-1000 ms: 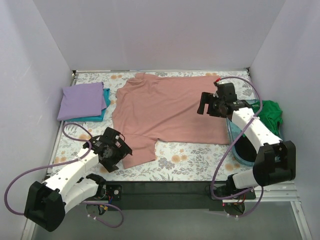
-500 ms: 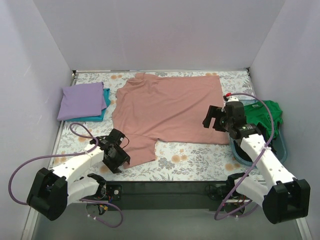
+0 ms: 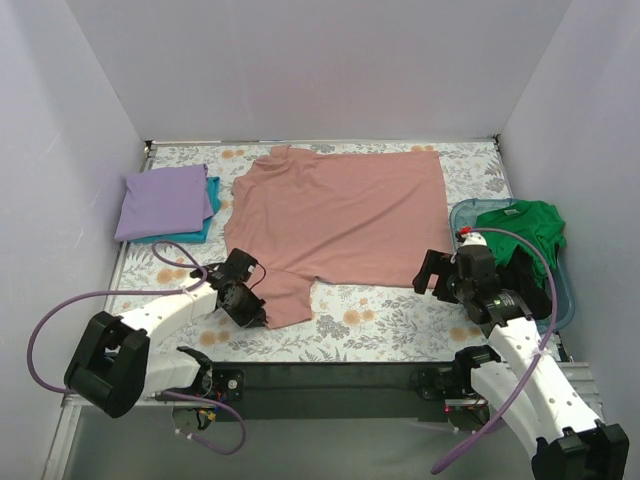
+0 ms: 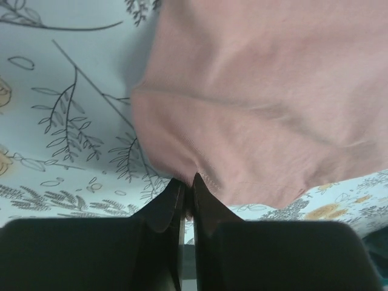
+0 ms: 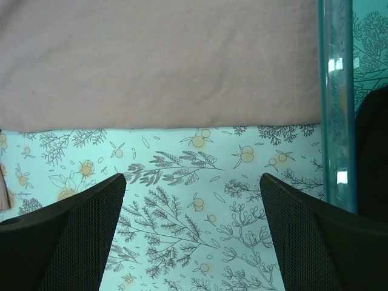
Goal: Fold and stack the t-shirts
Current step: Flatten the tshirt out
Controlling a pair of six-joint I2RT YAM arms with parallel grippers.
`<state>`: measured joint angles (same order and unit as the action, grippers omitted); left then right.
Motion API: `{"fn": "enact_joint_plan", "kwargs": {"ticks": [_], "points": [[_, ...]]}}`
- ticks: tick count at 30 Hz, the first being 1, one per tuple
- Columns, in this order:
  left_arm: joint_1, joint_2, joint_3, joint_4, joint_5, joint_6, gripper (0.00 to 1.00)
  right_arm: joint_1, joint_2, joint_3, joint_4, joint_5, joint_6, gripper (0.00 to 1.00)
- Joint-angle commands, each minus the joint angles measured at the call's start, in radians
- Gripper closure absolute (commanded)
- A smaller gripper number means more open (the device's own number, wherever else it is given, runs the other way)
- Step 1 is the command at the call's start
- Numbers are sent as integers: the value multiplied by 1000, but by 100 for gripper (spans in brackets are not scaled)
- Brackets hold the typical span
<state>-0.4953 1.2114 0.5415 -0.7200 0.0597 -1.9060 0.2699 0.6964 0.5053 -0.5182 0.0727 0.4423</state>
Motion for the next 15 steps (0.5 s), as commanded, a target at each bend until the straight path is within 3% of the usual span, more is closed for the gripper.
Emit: {"fn": "enact_joint_plan", "kwargs": {"ticks": [1,4,9,15], "points": [[-6,22,-25,30,-147,-19,100,6,-46,-13,-46,19,16,2],[-3,-39,-12,-76,-256,-92,100,28,-32,-25,-55,-16,33,2],[9,-130,-17,-165,-363,-171,100,178,40,-56,-66,91,171,2],[108,-136,-25,-174,-374,-127,100,239,81,-99,-54,220,297,2]]}}
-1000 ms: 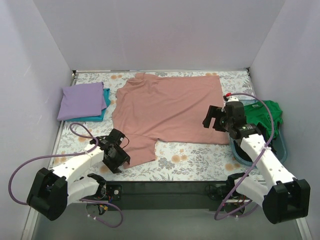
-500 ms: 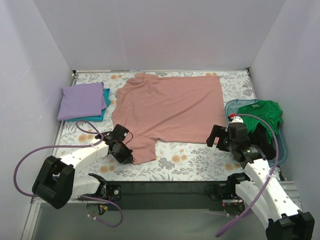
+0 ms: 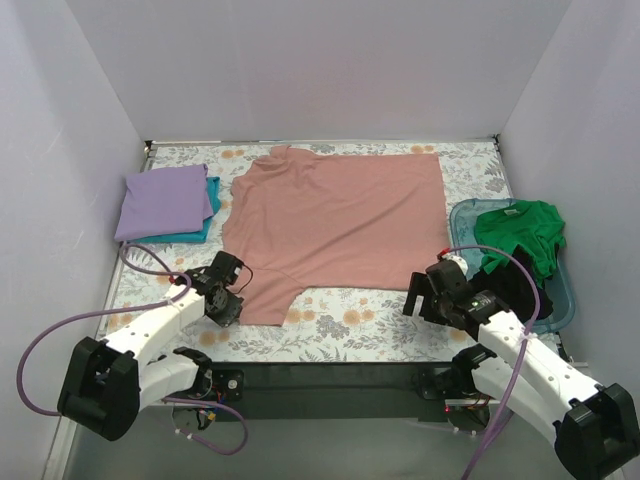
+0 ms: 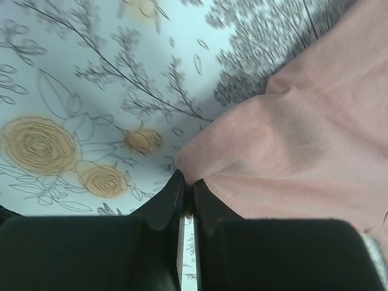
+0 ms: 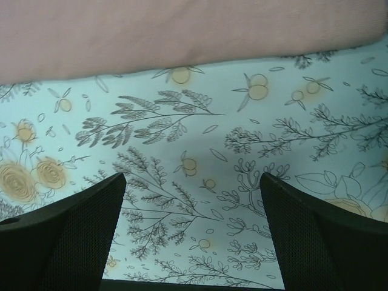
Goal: Fold and stack the t-shirts
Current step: Flatten the tshirt out
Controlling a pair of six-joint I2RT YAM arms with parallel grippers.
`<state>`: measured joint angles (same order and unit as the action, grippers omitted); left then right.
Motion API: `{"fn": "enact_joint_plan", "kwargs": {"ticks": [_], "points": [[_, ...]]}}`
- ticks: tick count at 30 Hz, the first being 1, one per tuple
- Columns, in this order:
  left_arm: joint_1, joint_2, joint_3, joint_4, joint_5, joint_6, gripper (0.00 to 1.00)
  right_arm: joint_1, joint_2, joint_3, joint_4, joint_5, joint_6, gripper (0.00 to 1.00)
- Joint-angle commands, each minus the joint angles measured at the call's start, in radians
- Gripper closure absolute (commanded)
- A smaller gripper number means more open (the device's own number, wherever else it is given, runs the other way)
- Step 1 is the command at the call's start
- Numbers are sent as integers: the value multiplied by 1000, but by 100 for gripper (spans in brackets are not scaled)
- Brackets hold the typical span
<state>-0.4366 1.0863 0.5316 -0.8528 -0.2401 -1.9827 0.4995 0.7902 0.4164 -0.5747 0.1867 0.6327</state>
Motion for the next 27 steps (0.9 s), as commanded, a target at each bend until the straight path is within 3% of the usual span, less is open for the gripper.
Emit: {"fn": "enact_joint_plan", "kwargs": {"ticks": [1,9,19,27], "points": [[58,-12,-16,-51,-79,-59,100,10,-19,-13,4,120,133,2],[157,-25,-16,-20,-57,-24,100,2,-55,1,-19,257,191,2],[177,-77,-15,-20,-65,-22,100,-33,23,16,1,339,216,2],[177,-89,-21,-2,-41,7,100,-47,84,-8,148,324,199,12]]}}
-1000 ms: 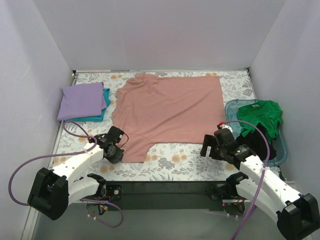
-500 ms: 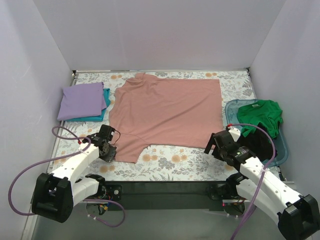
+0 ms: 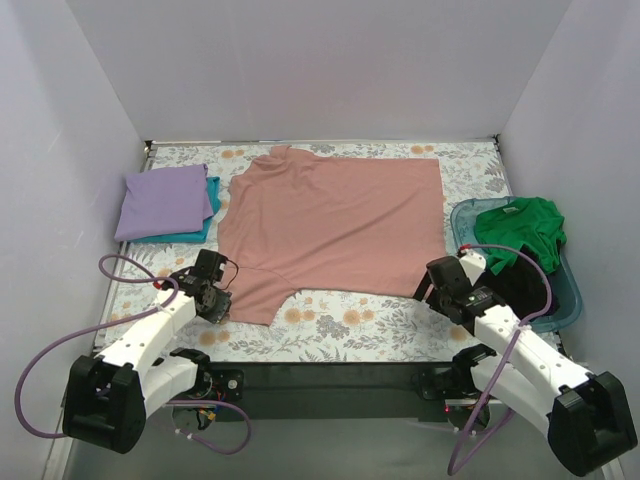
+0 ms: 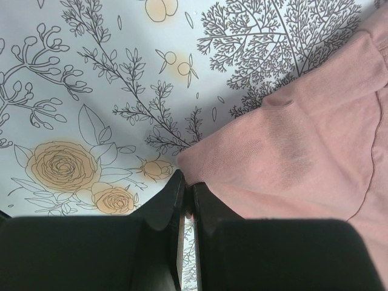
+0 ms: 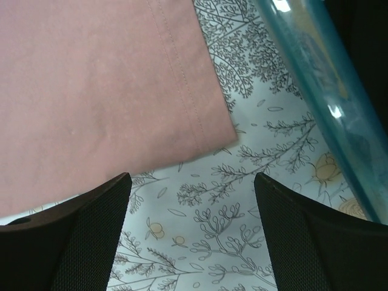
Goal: Fold and stack the t-shirts
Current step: Flatten the tshirt out
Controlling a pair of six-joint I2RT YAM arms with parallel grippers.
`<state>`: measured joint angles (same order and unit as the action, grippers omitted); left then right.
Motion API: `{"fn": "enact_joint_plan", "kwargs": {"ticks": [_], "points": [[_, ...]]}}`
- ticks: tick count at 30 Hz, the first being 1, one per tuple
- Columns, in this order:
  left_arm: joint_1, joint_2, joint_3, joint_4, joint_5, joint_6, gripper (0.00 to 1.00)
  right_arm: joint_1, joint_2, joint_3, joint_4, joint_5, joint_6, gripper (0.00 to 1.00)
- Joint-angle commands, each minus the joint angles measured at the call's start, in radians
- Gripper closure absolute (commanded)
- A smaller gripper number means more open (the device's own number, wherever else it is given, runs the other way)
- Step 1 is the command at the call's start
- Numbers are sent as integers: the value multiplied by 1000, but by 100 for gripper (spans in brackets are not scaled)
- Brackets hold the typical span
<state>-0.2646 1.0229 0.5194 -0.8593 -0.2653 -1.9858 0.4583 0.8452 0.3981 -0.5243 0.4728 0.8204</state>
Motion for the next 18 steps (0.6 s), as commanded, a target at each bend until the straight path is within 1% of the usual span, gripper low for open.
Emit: {"fn": "enact_joint_plan", "kwargs": {"ticks": [1,6,7,12,15,18], "points": [[7,-29,-12,12,-6,10,100,-7,43,5,121,43,13,12],[7,-33,-18,25,5,19,100,-23,123,12,190,49,25,15],[5,-32,-18,23,5,22,100,-26,129,7,196,53,28,18],[5,-30,-24,34,20,30,100,-63,176,-25,247,35,28,24],[5,-35,-22,43,38,42,100,-72,189,-47,294,15,17,30],[7,-41,-16,58,79,65,100,-76,195,-48,311,12,11,43]]}}
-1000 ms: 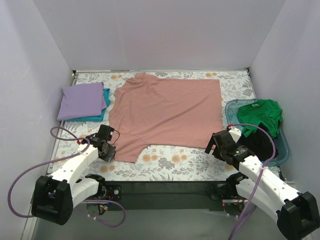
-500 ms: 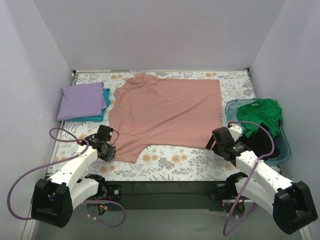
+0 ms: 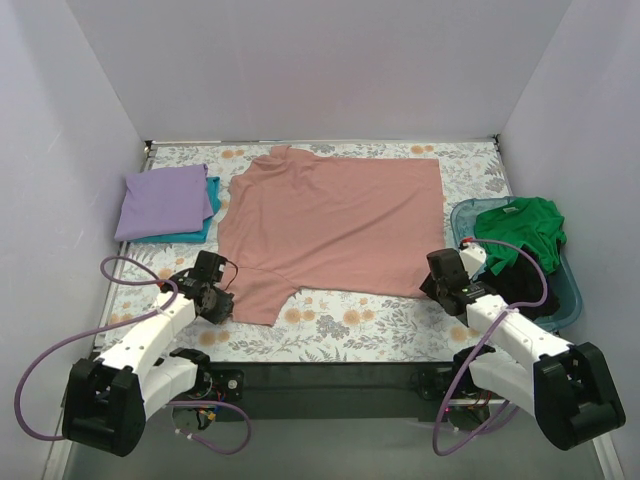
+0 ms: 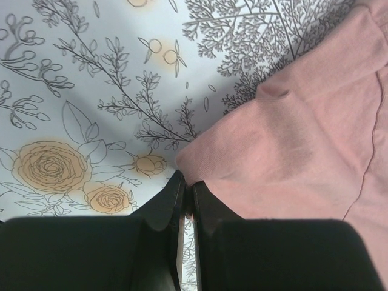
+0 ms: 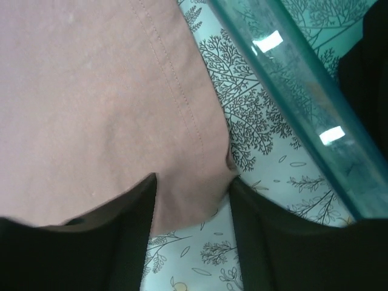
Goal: Fold and stack the t-shirts
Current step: Flatten the tshirt out
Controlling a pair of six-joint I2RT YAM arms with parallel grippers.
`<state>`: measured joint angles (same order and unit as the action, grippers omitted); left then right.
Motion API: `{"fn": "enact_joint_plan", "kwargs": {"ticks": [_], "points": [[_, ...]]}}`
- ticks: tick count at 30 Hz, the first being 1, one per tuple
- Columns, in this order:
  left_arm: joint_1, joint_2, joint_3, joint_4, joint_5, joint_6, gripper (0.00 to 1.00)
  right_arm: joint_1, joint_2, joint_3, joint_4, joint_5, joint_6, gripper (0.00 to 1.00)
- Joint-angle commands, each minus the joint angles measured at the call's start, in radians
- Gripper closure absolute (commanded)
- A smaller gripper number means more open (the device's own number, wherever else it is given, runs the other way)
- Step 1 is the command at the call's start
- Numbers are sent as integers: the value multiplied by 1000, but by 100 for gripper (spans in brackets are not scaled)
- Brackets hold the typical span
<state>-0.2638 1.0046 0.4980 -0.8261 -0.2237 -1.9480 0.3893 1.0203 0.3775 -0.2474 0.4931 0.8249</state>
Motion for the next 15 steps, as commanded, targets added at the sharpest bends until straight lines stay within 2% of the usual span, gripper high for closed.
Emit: {"fn": "enact_joint_plan", "kwargs": {"ticks": [1,4,8,9,10,12,15], "points": [[5,-27,13,36,64,41,100,-7,15,-28,36,-16,-1,53],[5,-37,20,87,162,75,100,-7,-18,-28,36,-36,-13,67],[5,-47,28,113,222,93,100,-9,-93,-37,25,-41,-27,72],[5,-50,31,116,254,96,100,-9,-104,-37,22,-44,-32,78],[5,-57,33,122,282,98,100,-7,-114,-35,17,-47,-35,88],[5,-69,45,139,305,106,100,-7,-134,-23,-9,-41,-47,99],[5,-69,83,150,325,112,100,-9,-140,15,-44,-22,-75,99]]}}
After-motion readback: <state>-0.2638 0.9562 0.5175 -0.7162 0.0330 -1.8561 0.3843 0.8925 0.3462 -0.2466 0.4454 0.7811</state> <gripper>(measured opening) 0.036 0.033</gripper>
